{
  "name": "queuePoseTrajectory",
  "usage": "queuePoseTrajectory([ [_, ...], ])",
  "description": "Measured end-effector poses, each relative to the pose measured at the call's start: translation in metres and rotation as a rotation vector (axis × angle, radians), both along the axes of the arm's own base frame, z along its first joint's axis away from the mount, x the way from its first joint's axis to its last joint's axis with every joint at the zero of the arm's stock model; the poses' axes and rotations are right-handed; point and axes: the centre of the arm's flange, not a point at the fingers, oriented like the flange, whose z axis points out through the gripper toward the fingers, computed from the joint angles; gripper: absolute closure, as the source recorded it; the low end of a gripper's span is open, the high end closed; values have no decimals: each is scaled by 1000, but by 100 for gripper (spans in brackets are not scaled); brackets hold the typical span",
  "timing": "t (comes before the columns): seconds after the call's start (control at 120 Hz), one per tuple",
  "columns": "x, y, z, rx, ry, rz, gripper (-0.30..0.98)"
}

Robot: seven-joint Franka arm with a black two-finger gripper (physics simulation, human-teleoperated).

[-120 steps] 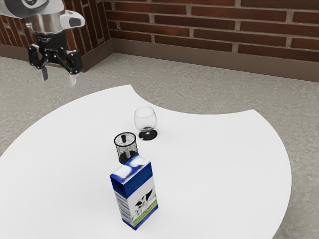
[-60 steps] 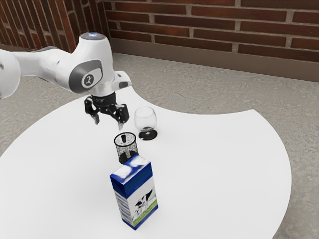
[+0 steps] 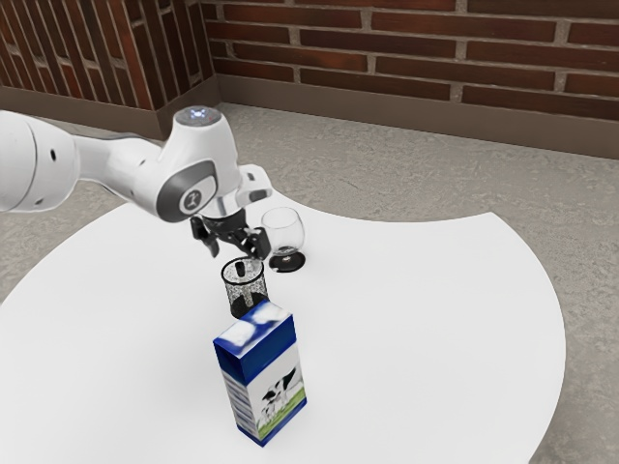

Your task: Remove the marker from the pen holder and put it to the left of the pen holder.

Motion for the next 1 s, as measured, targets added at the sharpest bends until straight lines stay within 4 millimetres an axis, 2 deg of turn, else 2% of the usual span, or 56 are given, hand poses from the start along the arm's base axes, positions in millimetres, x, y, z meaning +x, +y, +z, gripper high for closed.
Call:
queuePoseTrajectory([
  [0.233,-4,-4,-9,-6,-13,-36,1],
  [0.433,-7,-4,-6,-5,-18,-52,29],
  [0.667,-12,-3,-7,-3,-12,-61,40],
  [0.85,-12,-3,-7,-3,-12,-62,59],
  [1.0,-12,-2,-6,-2,-14,-58,69],
])
